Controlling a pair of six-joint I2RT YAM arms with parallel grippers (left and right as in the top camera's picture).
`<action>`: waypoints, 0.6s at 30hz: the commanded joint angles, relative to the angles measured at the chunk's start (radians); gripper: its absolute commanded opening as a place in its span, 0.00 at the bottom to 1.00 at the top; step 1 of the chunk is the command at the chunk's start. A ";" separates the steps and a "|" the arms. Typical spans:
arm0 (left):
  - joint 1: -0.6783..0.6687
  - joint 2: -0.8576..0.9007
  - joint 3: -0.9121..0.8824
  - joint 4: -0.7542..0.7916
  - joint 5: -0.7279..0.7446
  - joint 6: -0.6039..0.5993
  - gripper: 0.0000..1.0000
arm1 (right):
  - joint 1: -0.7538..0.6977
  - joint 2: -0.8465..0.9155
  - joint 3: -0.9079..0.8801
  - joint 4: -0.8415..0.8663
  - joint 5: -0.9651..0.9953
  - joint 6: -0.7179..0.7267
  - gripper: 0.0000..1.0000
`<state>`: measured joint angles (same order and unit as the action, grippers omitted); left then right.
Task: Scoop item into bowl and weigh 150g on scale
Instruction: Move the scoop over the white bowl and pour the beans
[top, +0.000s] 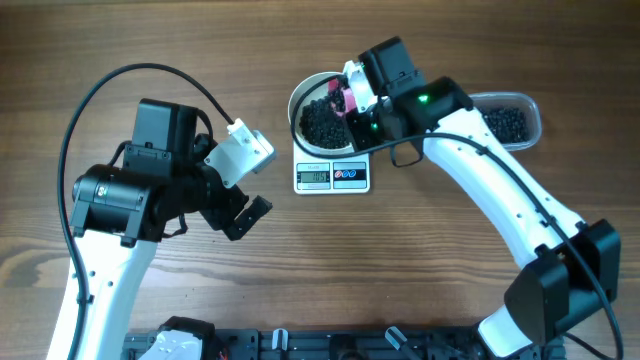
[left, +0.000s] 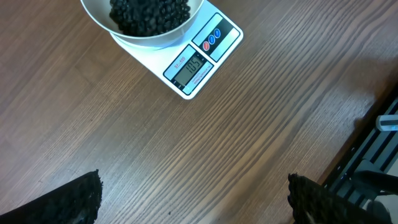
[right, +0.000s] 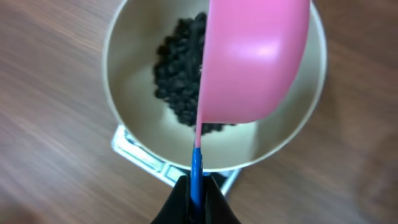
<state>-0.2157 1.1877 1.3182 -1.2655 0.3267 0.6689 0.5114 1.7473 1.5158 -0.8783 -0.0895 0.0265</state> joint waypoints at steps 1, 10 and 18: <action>0.006 0.000 0.011 0.000 0.002 0.012 1.00 | 0.028 -0.027 0.030 0.000 0.185 -0.127 0.04; 0.006 0.000 0.011 0.000 0.002 0.012 1.00 | 0.039 -0.029 0.039 0.031 0.292 -0.295 0.04; 0.006 0.000 0.011 0.000 0.002 0.012 1.00 | 0.041 -0.029 0.039 0.061 0.338 -0.381 0.04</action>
<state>-0.2157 1.1877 1.3182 -1.2652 0.3267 0.6689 0.5457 1.7473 1.5269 -0.8272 0.1928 -0.2989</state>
